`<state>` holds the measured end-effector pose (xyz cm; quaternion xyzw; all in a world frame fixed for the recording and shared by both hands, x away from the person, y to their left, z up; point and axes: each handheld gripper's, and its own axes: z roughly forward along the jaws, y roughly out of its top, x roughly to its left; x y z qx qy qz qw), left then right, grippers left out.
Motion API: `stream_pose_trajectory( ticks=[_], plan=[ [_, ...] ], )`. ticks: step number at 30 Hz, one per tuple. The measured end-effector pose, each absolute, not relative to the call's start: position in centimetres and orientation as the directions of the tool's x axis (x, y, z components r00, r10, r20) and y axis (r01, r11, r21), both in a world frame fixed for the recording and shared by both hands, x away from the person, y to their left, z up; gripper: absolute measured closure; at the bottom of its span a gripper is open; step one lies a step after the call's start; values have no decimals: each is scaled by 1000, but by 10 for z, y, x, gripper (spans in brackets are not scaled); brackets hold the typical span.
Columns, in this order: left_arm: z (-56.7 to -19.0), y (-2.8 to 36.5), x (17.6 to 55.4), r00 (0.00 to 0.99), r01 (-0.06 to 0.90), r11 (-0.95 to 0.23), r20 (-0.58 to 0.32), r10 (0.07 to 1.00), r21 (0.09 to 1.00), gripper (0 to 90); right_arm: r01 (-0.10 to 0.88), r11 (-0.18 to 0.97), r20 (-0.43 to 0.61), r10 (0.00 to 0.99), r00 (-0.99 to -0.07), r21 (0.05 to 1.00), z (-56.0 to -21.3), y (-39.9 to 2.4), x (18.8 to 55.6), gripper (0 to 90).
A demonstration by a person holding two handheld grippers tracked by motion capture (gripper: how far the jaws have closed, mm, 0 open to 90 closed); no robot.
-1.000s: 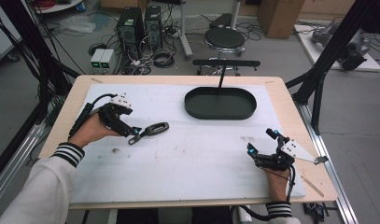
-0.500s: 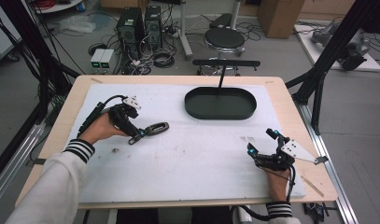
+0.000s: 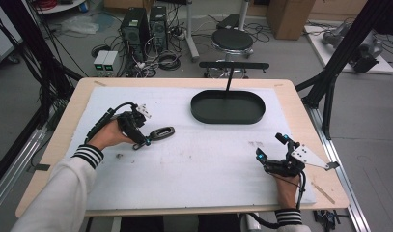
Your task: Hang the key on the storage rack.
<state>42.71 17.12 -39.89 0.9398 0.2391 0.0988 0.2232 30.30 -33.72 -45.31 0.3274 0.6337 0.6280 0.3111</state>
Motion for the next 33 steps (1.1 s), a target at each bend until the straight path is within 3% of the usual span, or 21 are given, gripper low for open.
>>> stream_pose_trajectory(
  ticks=[13, 33],
  plan=[
    [-406, 167, 428, 871, 409, -806, 81, 485, 428, 346, 25, -4, 18, 806, -592, 1000, -453, -338, 303, 14],
    [-407, 163, 427, 882, 399, -833, 86, 462, 383, 602, 29, -8, 24, 807, -591, 1000, -453, -338, 303, 14]
  ],
)
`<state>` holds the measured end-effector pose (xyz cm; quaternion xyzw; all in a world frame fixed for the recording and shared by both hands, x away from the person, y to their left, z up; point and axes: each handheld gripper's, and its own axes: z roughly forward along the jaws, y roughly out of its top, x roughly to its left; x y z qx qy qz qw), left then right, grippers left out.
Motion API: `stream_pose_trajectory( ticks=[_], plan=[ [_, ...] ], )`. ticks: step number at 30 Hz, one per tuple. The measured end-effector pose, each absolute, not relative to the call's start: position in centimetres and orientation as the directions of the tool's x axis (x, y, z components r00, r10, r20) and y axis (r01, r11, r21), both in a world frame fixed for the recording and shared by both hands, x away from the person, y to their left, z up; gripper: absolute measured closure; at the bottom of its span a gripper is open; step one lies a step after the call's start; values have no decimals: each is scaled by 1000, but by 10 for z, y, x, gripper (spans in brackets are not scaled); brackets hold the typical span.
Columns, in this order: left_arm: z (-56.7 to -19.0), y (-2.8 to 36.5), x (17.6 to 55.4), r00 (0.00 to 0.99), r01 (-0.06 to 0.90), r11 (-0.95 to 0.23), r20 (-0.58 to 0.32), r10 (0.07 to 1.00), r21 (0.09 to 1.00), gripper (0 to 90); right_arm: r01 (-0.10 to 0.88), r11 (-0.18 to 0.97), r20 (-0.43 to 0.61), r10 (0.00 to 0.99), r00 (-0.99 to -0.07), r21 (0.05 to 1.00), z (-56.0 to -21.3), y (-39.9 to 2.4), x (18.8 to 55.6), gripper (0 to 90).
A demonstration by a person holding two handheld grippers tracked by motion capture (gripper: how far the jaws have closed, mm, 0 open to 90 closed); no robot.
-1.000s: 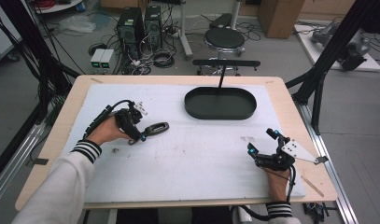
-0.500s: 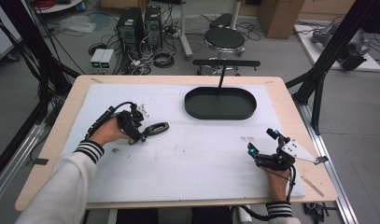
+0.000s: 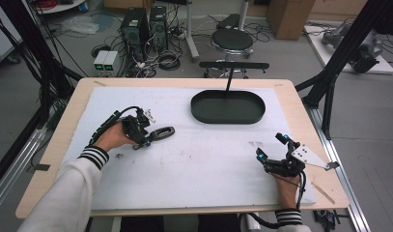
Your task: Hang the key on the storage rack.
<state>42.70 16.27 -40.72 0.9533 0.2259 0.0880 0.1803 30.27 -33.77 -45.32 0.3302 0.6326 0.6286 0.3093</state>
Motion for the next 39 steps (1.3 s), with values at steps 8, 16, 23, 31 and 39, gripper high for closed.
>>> stream_pose_trajectory(
  ticks=[8, 16, 23, 31, 39],
  plan=[
    [-409, 160, 427, 886, 394, -841, 89, 455, 371, 678, 26, -7, 21, 807, -590, 1000, -453, -338, 303, 13],
    [-409, 158, 425, 888, 405, -839, 63, 455, 363, 803, 25, -8, 21, 807, -590, 1000, -453, -338, 303, 14],
    [-407, 156, 423, 876, 417, -831, 82, 476, 367, 829, 26, -9, 22, 807, -590, 1000, -453, -338, 303, 14],
    [-403, 158, 422, 874, 404, -826, 101, 476, 392, 839, 26, -10, 23, 806, -591, 1000, -453, -338, 303, 13],
    [-390, 164, 421, 859, 415, -775, 77, 507, 477, 843, 28, -12, 26, 807, -590, 1000, -453, -338, 303, 13]
  ],
)
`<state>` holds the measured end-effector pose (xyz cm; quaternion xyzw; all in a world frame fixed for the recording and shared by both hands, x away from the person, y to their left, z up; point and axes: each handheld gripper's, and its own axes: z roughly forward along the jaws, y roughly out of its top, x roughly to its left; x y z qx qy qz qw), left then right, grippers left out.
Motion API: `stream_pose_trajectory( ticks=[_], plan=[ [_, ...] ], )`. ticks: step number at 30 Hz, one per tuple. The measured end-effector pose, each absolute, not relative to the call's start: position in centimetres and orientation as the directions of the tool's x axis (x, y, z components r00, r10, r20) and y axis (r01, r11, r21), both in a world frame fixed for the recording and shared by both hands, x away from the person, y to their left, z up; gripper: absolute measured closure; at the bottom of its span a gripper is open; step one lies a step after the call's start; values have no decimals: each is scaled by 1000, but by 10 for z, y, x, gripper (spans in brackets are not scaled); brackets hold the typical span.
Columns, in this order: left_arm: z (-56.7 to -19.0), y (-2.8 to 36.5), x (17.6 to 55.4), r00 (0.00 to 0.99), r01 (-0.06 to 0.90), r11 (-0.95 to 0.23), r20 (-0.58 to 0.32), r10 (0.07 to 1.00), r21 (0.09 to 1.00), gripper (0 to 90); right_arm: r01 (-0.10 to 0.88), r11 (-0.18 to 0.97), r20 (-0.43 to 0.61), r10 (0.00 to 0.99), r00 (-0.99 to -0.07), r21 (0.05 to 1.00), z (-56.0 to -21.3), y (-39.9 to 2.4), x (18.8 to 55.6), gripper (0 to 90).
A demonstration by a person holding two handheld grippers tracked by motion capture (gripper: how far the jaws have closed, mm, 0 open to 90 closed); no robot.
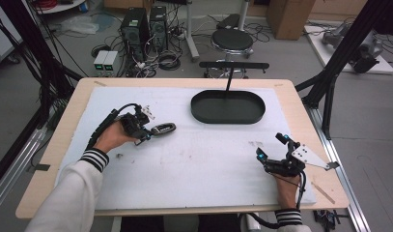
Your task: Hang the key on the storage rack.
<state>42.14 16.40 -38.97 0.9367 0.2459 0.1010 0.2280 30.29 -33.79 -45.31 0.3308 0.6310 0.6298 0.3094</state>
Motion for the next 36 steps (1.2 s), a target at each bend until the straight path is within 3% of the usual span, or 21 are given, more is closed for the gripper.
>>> stream_pose_trajectory(
  ticks=[12, 21, 32, 36],
  plan=[
    [-363, 165, 411, 885, 341, -734, 64, 462, 587, 843, 69, -37, 71, 799, -597, 997, -448, -342, 306, 13],
    [-350, 152, 405, 908, 294, -701, 40, 417, 650, 846, 99, 2, 65, 746, -663, 995, -417, -336, 316, 14],
    [-338, 144, 395, 932, 246, -674, 22, 363, 697, 846, 130, 184, 9, 541, -841, 974, -362, -298, 342, 14],
    [-332, 141, 394, 941, 223, -669, 21, 337, 708, 846, 119, 223, -9, 501, -865, 967, -350, -288, 349, 14]
  ],
)
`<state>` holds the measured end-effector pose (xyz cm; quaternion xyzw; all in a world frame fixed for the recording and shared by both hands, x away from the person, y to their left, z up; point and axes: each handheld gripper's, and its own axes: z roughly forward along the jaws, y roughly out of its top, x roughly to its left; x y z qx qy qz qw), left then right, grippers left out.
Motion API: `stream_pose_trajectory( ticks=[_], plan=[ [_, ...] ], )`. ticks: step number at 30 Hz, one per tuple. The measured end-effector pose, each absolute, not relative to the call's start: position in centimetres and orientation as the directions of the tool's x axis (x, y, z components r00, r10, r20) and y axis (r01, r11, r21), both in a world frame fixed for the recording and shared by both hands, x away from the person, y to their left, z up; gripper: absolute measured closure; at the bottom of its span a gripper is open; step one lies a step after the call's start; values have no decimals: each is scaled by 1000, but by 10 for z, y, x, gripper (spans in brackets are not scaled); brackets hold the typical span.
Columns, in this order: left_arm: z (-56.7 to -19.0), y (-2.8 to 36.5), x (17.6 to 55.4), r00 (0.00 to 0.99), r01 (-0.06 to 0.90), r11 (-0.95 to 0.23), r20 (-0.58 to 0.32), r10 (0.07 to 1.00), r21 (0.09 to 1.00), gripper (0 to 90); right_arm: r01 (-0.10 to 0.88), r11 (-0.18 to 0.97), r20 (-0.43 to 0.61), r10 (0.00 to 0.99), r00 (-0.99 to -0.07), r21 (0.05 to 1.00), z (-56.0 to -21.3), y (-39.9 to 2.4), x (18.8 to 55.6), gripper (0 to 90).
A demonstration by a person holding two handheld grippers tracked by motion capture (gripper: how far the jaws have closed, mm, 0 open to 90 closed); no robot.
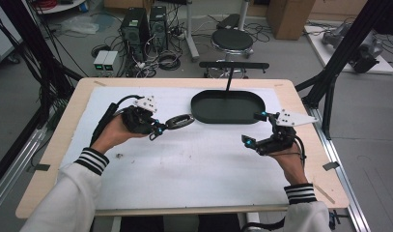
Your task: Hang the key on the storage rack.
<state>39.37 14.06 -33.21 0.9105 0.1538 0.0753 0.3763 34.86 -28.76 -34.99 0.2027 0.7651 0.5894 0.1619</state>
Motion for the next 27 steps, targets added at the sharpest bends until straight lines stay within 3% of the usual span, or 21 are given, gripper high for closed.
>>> stream_pose_trajectory(
  ticks=[15, 27],
  plan=[
    [-323, 117, 386, 970, 141, -679, 36, 240, 721, 846, 51, 418, -65, 258, -964, 907, -311, -231, 366, 15],
    [-319, 103, 382, 979, 109, -689, 43, 200, 717, 845, 11, 535, -82, 150, -985, 845, -305, -188, 384, 15]
  ],
)
